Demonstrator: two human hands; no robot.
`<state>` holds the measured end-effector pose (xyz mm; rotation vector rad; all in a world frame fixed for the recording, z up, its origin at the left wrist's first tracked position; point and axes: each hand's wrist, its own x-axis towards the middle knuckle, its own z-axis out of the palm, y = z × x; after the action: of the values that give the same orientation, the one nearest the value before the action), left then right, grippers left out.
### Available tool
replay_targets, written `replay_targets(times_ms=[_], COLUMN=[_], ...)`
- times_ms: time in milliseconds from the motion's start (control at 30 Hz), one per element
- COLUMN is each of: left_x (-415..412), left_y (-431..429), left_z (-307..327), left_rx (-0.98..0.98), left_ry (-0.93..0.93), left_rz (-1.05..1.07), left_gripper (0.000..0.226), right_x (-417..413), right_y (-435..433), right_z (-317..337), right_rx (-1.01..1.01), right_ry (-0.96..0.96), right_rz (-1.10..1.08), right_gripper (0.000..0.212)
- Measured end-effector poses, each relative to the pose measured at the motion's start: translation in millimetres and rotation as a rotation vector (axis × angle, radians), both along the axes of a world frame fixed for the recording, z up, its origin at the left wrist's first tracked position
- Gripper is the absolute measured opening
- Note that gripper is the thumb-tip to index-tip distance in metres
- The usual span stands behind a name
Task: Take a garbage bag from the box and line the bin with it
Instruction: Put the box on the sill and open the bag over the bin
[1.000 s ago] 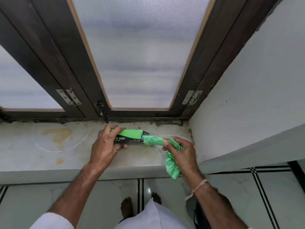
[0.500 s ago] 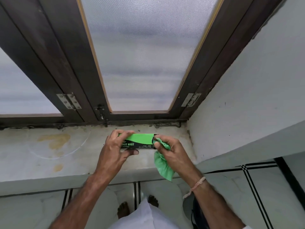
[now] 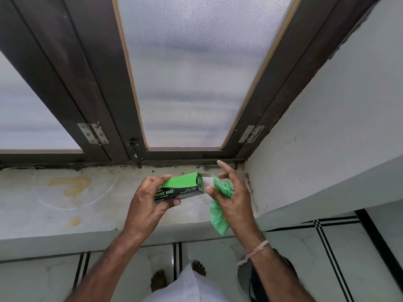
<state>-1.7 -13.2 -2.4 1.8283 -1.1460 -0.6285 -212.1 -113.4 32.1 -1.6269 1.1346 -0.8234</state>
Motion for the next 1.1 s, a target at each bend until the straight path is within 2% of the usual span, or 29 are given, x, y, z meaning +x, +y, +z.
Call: replay_targets(times_ms=[133, 333, 400, 500, 600, 733, 800, 933, 1100], left_x=[-1.3, -5.4, -6.3, -5.9, -6.5, -9.4, -11.9, -17.2, -16.4], left_y=[-1.1, 2.6, 3.6, 5.5, 6.5, 5.3, 4.5, 0.4, -0.9], left_z=[1.9, 3.6, 2.4, 1.6, 4.0, 7.9, 9.3, 10.3, 10.4], left_rx=[0.0, 0.014, 0.023, 0.035, 0.043, 0.029, 0.026, 0.026, 0.03], left_ry=[-0.005, -0.032, -0.033, -0.075, -0.108, -0.147, -0.152, -0.201, -0.214], left_rz=[0.009, 0.021, 0.048, 0.094, 0.113, 0.118, 0.111, 0.086, 0.092], left_gripper=[0.064, 0.064, 0.065, 0.066, 0.066, 0.066, 0.066, 0.065, 0.065], right_x=[2.0, 4.2, 6.0, 5.7, 4.4, 6.1, 7.7, 13.7, 11.5], right_y=[2.6, 9.9, 14.5, 19.9, 17.4, 11.8, 12.7, 15.9, 12.2], right_z=[-0.9, -6.2, -5.6, -2.0, -1.0, 0.7, 2.3, 0.8, -2.4], right_rx=[-0.085, -0.06, -0.006, 0.184, 0.331, 0.465, 0.495, 0.424, 0.339], right_ry=[0.026, 0.052, -0.053, -0.269, -0.358, -0.467, -0.49, -0.429, -0.369], right_rz=[0.089, 0.052, -0.049, -0.174, -0.275, -0.273, -0.225, -0.144, -0.141], right_gripper=[0.039, 0.038, 0.036, 0.037, 0.039, 0.024, 0.025, 0.027, 0.026])
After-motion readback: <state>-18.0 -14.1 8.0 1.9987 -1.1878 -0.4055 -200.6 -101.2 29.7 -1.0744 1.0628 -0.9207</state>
